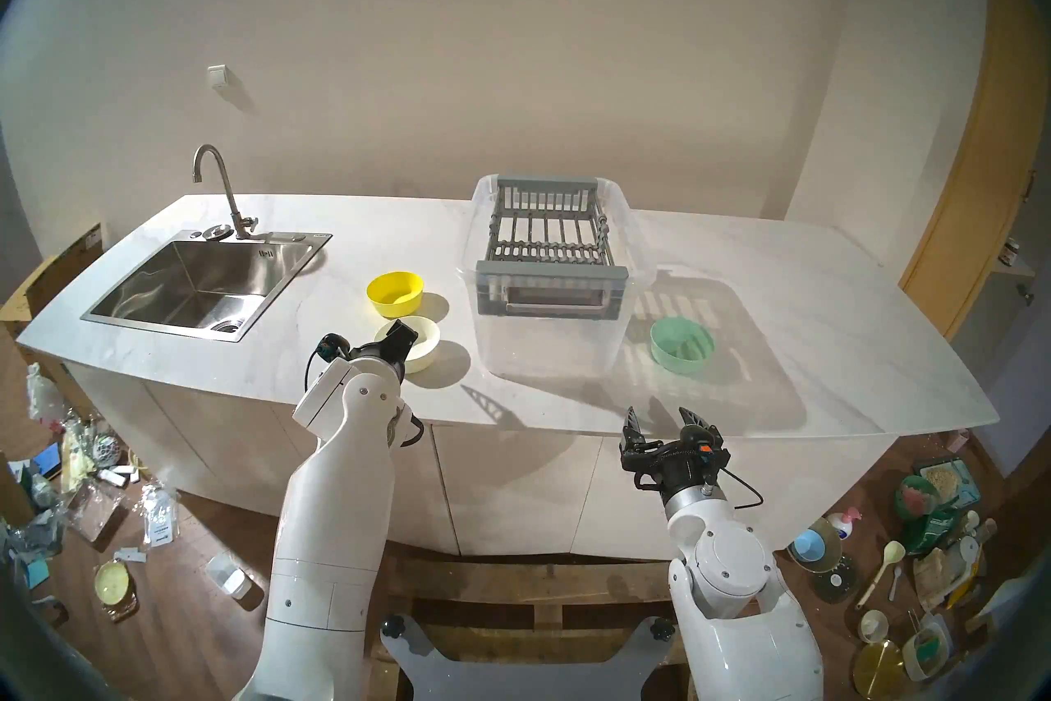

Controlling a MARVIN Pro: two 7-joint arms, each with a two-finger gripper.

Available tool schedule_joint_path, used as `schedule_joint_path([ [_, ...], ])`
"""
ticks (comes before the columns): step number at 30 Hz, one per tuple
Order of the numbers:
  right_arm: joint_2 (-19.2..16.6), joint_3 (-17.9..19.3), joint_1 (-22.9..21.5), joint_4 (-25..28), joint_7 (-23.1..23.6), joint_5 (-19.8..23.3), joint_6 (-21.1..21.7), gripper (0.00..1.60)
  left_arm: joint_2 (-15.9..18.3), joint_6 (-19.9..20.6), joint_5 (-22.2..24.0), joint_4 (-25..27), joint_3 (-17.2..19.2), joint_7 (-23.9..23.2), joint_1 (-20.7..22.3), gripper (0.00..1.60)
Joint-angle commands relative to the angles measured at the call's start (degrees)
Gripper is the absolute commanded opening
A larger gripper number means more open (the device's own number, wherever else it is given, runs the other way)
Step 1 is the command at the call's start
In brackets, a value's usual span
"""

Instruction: Place the plate or bowl neatly into the plate slot of the drying rack

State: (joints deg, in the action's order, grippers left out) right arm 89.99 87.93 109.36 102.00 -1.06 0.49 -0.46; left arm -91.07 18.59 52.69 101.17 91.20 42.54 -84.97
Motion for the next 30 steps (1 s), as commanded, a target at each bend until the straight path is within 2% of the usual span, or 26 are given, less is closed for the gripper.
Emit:
schedule_joint_path([
  [1, 0.0, 0.0, -0.3, 1.4, 0.0, 0.0, -0.2, 1.60, 0.2, -0.6, 0.1, 0.2, 0.2, -0.9, 1.6, 1.60],
  [30, 0.0, 0.0, -0.3, 1.4, 0.0, 0.0, -0.2, 1.60, 0.8, -1.6, 1.6, -5.9, -1.6, -2.6, 4.0, 1.60],
])
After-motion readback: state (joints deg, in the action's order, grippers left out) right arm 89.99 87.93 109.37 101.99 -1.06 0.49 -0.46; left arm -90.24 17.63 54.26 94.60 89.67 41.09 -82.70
